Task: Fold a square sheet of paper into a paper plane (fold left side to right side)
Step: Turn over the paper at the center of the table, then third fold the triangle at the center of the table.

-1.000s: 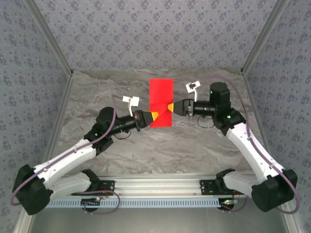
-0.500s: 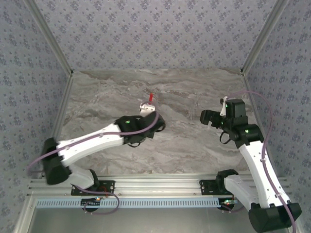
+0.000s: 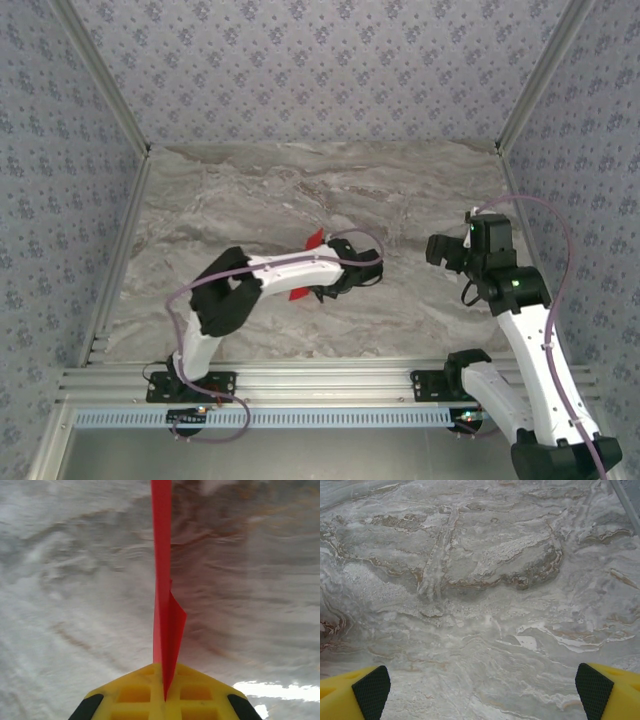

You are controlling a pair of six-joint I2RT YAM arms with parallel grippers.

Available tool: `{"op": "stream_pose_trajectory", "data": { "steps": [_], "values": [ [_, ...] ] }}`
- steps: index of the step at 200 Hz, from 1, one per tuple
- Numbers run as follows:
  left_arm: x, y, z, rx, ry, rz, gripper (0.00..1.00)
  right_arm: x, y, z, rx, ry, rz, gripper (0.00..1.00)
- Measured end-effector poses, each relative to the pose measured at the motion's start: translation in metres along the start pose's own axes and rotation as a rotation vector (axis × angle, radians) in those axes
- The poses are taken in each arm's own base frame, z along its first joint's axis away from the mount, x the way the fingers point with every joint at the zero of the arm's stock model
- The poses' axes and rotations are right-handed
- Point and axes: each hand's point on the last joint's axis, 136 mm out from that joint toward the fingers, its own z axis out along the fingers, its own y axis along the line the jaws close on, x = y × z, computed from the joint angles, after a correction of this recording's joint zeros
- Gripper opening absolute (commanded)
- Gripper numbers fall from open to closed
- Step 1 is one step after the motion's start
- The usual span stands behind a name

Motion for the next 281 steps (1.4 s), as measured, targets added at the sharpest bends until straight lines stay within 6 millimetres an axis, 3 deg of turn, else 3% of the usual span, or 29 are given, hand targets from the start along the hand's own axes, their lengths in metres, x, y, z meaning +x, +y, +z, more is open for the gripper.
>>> {"op": "stream_pose_trajectory", "data": {
  "steps": [28, 71, 82, 112, 141, 173, 201, 235, 251, 281],
  "values": [
    [0.009, -0.024, 0.018, 0.028, 0.066, 0.042, 0.05, 0.001, -0.001, -0.001, 0.005, 0.003, -0.009, 1.00],
    [-0.001, -0.051, 0.014, 0.161, 0.085, 0.030, 0.24, 0.005, -0.003, 0.001, 0.012, 0.015, -0.013, 1.00],
    [-0.001, -0.052, 0.015, 0.175, 0.094, 0.043, 0.32, 0.005, -0.003, 0.001, 0.012, 0.016, -0.015, 1.00],
    [-0.004, -0.051, 0.015, 0.240, 0.145, 0.024, 0.43, 0.006, -0.004, 0.001, 0.015, 0.020, -0.020, 1.00],
    [-0.020, -0.073, 0.005, 0.447, 0.155, -0.049, 0.52, 0.007, -0.004, 0.001, 0.012, 0.026, -0.025, 1.00],
    [-0.040, -0.097, -0.022, 0.696, 0.105, -0.110, 0.57, 0.014, 0.005, 0.010, -0.036, 0.065, -0.026, 1.00],
    [-0.055, -0.079, -0.051, 0.821, 0.029, -0.166, 0.60, 0.030, 0.024, 0.030, -0.131, 0.141, -0.010, 1.00],
    [-0.062, -0.023, -0.073, 0.905, -0.096, -0.279, 0.64, 0.046, 0.063, 0.052, -0.300, 0.218, 0.005, 0.88],
    [-0.055, 0.004, -0.070, 0.937, -0.132, -0.353, 0.65, 0.051, 0.091, 0.062, -0.391, 0.259, -0.014, 0.87],
    [-0.039, 0.042, -0.042, 0.990, -0.146, -0.516, 0.67, 0.073, 0.143, 0.082, -0.508, 0.342, -0.097, 0.88]
  ]
}}
